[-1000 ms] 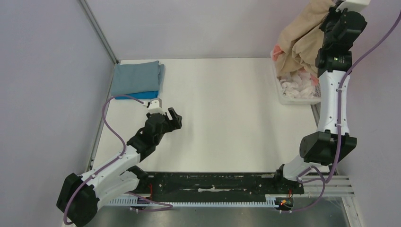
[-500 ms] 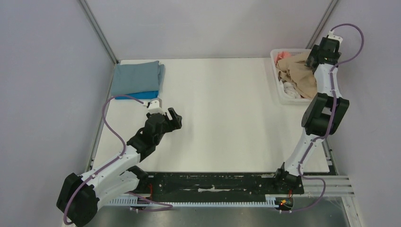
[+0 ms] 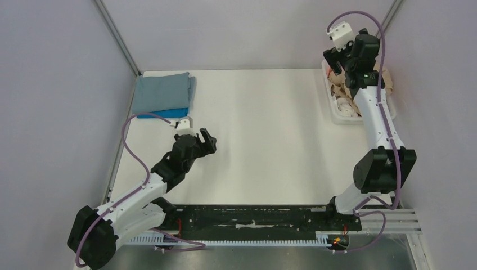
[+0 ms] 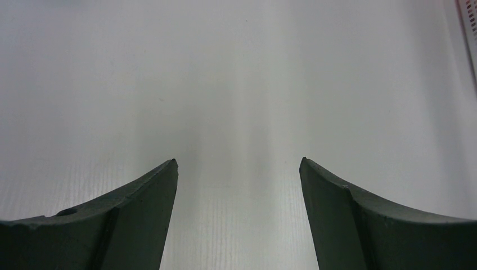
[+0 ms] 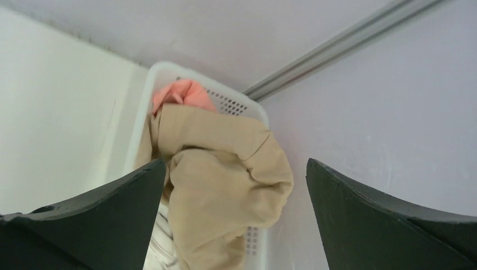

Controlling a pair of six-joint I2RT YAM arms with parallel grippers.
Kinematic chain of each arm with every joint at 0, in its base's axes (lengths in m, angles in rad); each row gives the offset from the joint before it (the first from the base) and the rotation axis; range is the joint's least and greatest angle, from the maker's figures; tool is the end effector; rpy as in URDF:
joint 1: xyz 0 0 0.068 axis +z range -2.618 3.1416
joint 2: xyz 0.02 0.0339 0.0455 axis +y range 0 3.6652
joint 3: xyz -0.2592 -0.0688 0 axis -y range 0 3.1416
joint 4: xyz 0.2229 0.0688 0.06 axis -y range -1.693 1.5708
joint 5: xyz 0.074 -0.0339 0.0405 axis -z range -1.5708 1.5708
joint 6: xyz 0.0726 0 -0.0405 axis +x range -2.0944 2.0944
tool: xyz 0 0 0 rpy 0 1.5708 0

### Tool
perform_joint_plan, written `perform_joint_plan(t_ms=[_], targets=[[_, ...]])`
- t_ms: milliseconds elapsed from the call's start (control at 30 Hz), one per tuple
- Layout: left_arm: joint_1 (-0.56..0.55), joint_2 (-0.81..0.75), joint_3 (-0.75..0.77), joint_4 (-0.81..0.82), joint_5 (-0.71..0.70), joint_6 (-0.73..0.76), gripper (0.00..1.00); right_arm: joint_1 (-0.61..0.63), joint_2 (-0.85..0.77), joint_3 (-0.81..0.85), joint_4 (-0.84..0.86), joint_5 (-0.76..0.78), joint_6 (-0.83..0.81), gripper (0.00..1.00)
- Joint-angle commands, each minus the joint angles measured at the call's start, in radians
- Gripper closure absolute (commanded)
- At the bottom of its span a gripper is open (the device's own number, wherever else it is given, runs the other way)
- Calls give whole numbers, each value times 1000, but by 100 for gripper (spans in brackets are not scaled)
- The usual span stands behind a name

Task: Fold and stack the t-shirts
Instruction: Grab crumpled tshirt from bin with the right arm

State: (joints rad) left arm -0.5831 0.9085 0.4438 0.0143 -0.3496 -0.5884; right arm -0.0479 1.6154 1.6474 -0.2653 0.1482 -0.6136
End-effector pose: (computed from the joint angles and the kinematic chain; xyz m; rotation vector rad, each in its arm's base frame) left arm 0.1930 -0.0975 0.2097 -0.2271 2.0017 -0.3996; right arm 0.3933 -0.0296 0.4058 -0.4098 1.7967 -0.6013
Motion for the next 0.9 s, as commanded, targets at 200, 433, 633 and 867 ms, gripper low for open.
perform_joint_plan(t_ms=[200, 433, 633, 867], targets=[[-1, 18, 28, 36, -28, 36, 15, 42, 191, 42, -285, 113, -345, 2], [-1, 39, 33, 36, -34, 41, 15, 83, 287, 35, -137, 398, -323, 9], [-1, 51, 33, 39, -41, 41, 15, 82, 330, 22, -33, 541, -355, 17], [-1, 58, 35, 39, -45, 41, 15, 82, 376, 23, -29, 555, -354, 35]])
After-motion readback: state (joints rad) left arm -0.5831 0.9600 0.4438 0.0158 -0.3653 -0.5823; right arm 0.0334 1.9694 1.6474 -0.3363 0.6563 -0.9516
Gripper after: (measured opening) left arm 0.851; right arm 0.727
